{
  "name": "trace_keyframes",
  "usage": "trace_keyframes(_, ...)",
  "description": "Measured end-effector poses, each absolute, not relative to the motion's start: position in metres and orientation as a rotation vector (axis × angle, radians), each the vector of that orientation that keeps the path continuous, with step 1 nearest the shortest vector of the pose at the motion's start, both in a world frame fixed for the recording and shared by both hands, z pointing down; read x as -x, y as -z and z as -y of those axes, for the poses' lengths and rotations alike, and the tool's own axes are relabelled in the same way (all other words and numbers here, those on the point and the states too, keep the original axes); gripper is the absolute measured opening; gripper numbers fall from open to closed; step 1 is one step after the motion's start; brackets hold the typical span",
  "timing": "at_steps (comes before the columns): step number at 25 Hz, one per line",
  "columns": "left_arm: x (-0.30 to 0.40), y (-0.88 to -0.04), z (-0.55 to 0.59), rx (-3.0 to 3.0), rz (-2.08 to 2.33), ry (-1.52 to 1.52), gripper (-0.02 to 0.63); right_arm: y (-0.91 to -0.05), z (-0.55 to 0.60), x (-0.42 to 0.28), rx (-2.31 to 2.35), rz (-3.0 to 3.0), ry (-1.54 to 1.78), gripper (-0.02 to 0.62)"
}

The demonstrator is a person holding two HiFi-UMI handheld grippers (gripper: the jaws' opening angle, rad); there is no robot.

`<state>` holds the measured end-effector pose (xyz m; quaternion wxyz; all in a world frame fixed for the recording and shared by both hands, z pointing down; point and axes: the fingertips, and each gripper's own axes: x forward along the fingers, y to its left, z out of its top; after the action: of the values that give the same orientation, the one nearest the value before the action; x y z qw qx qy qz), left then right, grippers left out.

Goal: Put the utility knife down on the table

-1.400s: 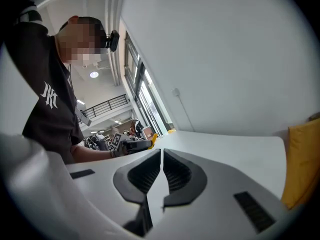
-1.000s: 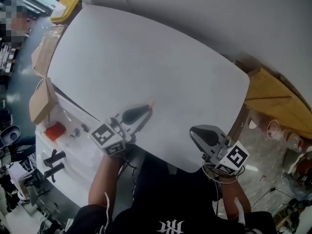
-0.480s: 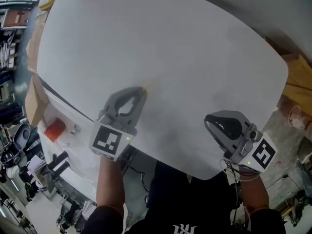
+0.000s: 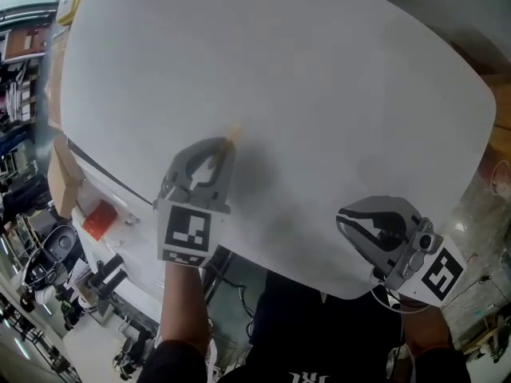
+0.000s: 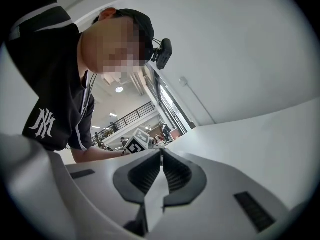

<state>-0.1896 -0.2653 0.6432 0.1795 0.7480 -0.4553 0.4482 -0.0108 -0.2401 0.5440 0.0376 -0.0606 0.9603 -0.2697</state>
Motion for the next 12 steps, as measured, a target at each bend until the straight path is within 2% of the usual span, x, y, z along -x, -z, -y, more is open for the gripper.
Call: trace_keyframes(12,0.191,-0.655,0.262,-2.063,1.271,-1.337,0.040,-0.548,0.231,0.010,0.184,-2.937,0.867,0.006)
